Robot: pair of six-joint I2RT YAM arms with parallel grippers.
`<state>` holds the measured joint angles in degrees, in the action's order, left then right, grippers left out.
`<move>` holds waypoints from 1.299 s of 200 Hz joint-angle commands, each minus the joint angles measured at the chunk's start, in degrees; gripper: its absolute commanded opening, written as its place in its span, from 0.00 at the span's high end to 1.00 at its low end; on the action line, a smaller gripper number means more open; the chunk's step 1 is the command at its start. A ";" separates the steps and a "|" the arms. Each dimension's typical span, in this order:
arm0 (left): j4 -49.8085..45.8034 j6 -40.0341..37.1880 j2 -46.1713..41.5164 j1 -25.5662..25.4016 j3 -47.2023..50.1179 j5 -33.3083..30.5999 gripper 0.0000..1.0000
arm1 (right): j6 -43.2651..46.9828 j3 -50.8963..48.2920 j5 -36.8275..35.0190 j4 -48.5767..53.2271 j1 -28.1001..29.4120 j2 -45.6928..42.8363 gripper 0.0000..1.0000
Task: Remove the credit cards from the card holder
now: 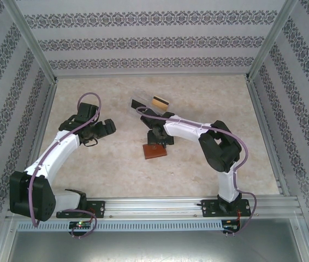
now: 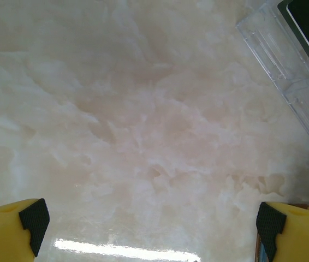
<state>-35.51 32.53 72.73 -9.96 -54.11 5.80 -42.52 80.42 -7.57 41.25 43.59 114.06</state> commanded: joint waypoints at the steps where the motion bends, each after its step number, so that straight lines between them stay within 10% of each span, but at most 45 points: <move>1: -1.22 -0.43 -0.49 0.84 0.67 0.52 0.01 | -3.16 -3.17 -3.77 3.64 -0.82 -1.21 0.29; 166: 0.06 0.07 0.25 1.00 1.10 5.77 0.01 | -9.38 -10.91 0.39 -0.14 -1.30 -8.06 0.30; 260: 12.55 5.15 7.15 -3.46 4.08 28.31 0.14 | -9.85 -19.95 0.47 -2.48 -1.44 -21.13 0.30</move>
<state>-29.30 35.03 77.84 -10.74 -51.07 25.34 -55.27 61.63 -6.59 38.94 42.13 97.27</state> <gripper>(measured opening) 0.897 0.689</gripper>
